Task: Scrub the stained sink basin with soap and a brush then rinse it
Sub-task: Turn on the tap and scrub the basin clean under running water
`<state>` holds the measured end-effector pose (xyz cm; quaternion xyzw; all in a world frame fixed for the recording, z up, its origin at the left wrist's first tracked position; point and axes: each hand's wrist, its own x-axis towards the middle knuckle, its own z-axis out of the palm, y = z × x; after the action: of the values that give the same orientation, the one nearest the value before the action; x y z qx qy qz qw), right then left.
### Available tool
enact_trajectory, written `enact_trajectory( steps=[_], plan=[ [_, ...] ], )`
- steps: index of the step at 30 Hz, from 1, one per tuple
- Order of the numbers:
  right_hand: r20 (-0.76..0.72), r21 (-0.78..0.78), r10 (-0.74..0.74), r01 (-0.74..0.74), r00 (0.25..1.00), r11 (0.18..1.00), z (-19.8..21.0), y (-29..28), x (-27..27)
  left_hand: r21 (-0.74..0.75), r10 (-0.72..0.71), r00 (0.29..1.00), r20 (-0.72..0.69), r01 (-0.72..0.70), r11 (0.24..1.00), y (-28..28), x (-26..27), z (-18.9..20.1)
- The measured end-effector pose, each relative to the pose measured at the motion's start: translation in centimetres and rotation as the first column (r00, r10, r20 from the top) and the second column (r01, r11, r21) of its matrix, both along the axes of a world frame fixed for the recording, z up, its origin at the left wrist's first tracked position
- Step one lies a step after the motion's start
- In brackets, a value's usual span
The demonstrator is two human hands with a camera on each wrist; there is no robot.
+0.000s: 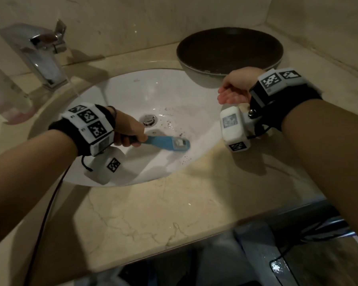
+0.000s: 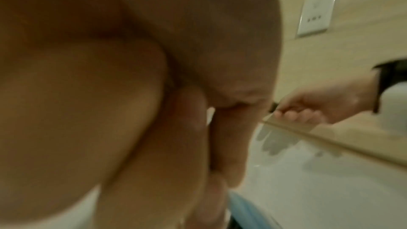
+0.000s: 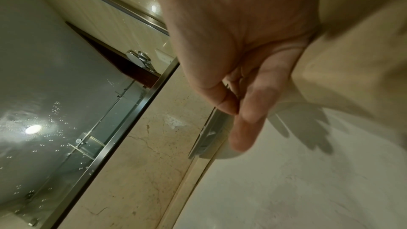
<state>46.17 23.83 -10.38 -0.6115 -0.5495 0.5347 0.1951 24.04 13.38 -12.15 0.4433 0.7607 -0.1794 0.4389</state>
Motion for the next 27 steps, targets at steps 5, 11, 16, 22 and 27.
enact_trajectory(
  steps=[5,11,16,22,27],
  plan=[
    [0.043,-0.057,-0.003,0.005,0.999,0.998,0.4,0.0,-0.2,-0.005,-0.071,0.995,-0.065,0.071,0.997,0.3,-1.0,0.8],
    [0.110,-0.039,0.005,-0.001,0.994,0.999,0.8,-0.5,-0.3,-0.186,-0.005,0.996,0.090,0.022,0.982,0.3,-2.6,-0.6],
    [0.107,-0.031,0.002,0.001,0.994,1.000,0.8,-0.6,-0.5,0.017,-0.028,0.998,-0.060,0.029,0.999,0.4,-2.1,-0.4],
    [0.026,-0.066,-0.043,0.044,0.999,0.997,1.2,-0.9,-0.3,-0.052,-0.056,0.998,-0.040,0.054,0.997,0.1,-0.6,1.1],
    [-0.080,-0.113,-0.099,0.090,0.992,0.989,2.0,-2.1,0.0,0.239,-0.146,0.942,-0.303,0.224,0.945,0.1,-0.2,0.4]
  ],
)
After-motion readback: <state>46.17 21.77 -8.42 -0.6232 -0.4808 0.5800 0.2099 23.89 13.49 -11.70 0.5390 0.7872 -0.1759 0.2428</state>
